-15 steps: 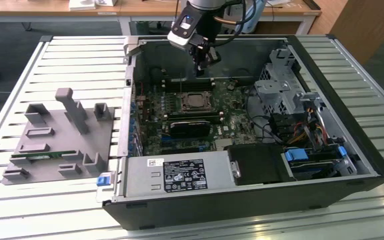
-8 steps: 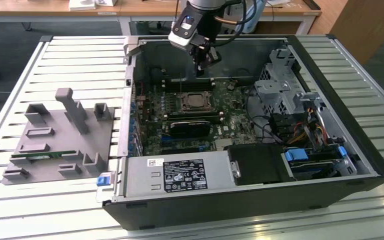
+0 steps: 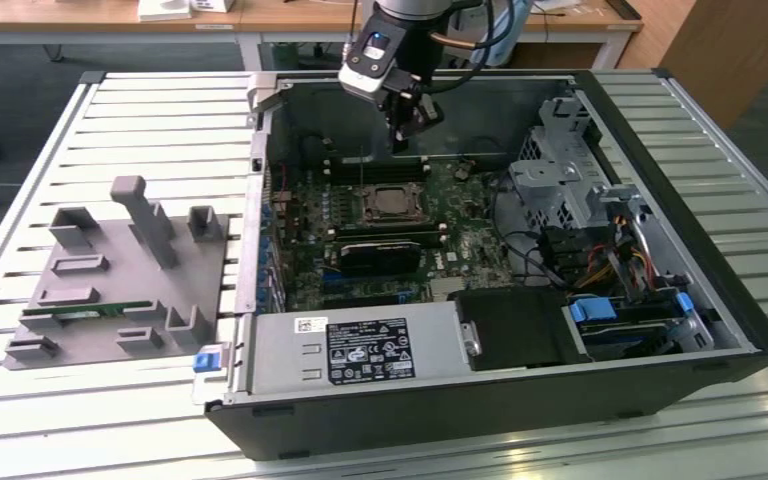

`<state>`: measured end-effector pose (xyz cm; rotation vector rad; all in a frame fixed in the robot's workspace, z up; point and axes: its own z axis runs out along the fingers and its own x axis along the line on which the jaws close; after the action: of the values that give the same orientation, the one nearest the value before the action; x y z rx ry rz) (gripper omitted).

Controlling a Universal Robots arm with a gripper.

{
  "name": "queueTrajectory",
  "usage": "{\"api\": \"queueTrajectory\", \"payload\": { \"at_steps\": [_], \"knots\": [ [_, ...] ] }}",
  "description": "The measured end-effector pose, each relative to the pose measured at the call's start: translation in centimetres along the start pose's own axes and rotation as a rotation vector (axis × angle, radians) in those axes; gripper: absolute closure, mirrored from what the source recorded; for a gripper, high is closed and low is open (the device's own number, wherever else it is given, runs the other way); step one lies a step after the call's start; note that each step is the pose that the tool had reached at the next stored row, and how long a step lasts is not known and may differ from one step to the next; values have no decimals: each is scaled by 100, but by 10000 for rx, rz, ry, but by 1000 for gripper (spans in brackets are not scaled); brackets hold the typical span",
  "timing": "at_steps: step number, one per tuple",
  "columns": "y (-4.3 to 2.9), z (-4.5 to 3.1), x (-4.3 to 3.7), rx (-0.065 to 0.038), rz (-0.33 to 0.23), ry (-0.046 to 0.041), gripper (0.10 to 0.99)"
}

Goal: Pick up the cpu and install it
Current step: 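Install the first cpu locking lever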

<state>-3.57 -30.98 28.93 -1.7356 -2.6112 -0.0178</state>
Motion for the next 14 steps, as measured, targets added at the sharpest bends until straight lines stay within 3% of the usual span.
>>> {"api": "queueTrajectory", "payload": {
  "at_steps": [14],
  "knots": [
    [0, 0, 0, 5, -475, 3, 980]
  ]
}}
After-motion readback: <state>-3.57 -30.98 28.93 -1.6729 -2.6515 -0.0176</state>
